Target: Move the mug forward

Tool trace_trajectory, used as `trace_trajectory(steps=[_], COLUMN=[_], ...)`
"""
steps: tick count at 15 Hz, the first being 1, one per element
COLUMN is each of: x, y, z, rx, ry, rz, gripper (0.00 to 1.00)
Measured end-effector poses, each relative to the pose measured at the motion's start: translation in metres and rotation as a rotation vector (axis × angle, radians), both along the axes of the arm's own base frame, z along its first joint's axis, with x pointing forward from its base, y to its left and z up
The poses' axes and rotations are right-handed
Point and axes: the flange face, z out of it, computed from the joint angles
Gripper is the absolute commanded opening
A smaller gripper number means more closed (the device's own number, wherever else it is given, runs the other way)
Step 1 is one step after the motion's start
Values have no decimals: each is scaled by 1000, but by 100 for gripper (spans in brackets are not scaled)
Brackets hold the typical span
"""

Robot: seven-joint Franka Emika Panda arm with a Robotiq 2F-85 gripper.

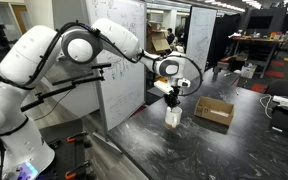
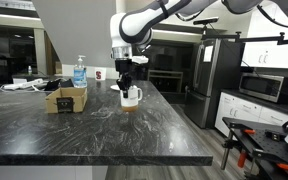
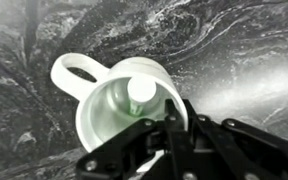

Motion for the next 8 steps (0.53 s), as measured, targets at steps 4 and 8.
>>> trace_trajectory(steps=[4,8], x=[-38,-89], y=[-10,-19], z=[-2,-9], rx=[24,40], ry=[-37,-97], rz=[-28,-47], gripper=[3,3])
